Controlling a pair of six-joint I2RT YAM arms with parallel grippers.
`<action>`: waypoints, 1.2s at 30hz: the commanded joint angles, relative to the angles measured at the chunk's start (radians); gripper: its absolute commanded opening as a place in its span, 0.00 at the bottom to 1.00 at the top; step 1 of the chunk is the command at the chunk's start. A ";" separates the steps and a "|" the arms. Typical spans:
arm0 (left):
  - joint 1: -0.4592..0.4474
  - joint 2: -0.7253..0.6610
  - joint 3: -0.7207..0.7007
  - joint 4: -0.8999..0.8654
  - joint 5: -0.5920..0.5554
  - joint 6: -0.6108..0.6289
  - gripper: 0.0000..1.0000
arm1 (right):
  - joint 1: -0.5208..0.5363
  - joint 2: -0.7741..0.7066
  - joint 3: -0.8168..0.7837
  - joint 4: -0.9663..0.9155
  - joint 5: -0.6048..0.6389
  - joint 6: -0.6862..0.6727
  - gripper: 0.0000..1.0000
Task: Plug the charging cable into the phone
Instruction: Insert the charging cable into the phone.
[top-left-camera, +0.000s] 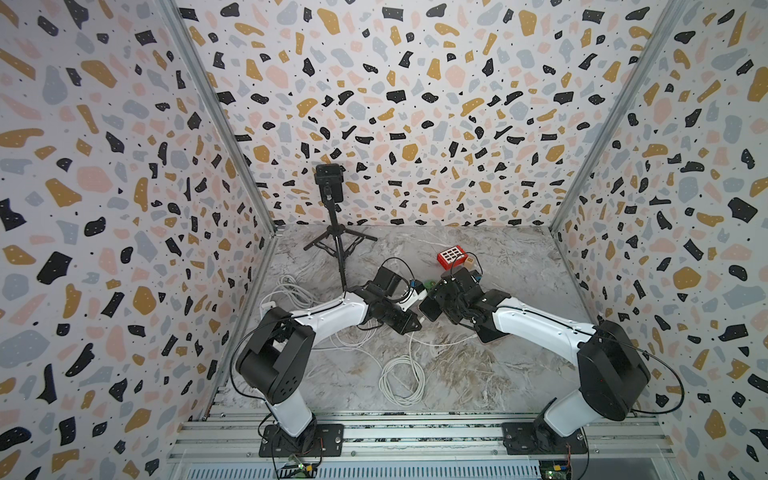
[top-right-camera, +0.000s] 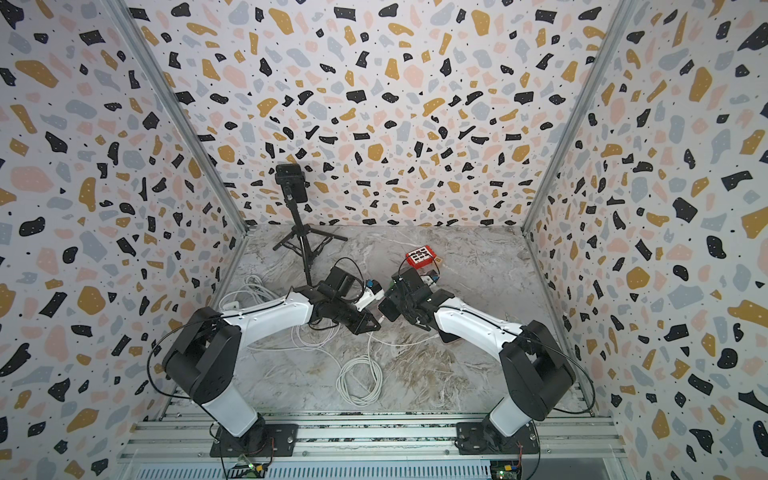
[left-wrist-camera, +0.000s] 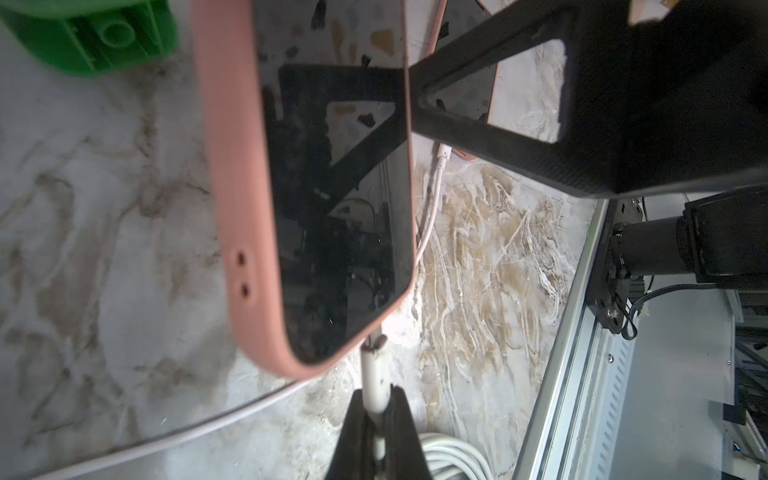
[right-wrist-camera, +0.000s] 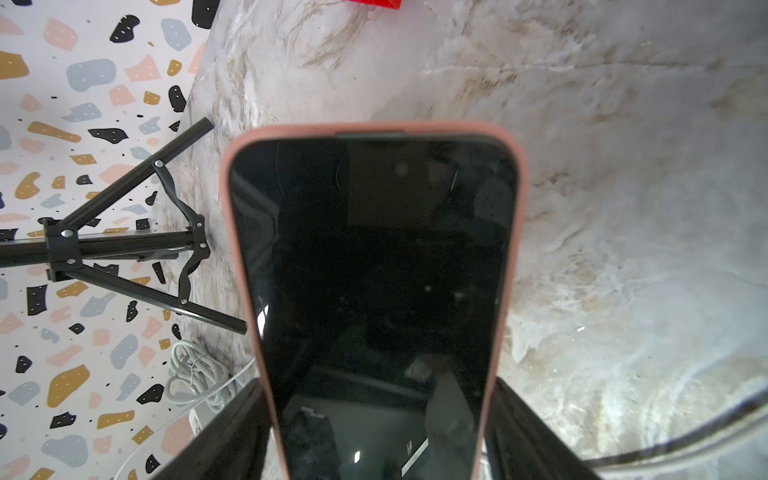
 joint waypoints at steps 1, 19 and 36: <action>-0.008 -0.034 0.030 0.164 -0.014 0.089 0.00 | 0.034 -0.034 0.007 0.024 -0.097 0.006 0.72; -0.008 0.004 0.072 0.117 -0.104 0.041 0.00 | 0.073 -0.029 0.014 -0.007 -0.091 0.003 0.71; -0.008 -0.069 -0.012 0.219 -0.082 0.115 0.00 | 0.068 -0.066 -0.016 0.003 -0.112 0.033 0.70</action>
